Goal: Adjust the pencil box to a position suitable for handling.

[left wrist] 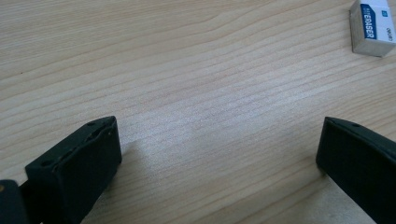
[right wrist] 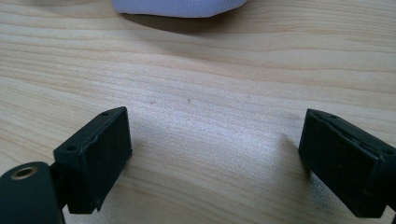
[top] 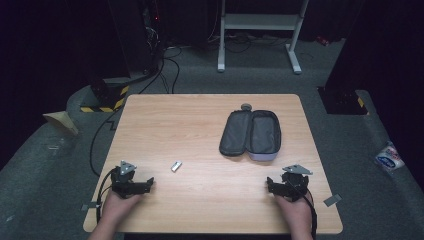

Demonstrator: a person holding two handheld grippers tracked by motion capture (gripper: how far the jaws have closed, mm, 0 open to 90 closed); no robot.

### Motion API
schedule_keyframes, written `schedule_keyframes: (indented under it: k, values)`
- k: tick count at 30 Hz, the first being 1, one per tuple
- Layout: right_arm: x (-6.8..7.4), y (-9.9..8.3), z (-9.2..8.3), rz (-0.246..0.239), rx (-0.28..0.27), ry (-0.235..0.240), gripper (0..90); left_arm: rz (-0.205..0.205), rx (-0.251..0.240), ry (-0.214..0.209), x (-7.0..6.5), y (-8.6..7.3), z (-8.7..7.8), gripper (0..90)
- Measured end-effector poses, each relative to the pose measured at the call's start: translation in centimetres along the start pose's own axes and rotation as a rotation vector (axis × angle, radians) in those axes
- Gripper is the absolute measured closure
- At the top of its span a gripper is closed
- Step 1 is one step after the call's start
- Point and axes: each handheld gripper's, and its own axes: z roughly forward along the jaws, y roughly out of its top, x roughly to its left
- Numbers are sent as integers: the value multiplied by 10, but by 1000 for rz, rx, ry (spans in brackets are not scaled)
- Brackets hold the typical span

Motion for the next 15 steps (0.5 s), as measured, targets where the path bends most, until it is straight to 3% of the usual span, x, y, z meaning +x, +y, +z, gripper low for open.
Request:
schedule_keyframes:
  k: [15]
  values:
    - [0, -1, -1, -9, 0, 8, 91, 4, 1, -2, 0, 0, 0, 2]
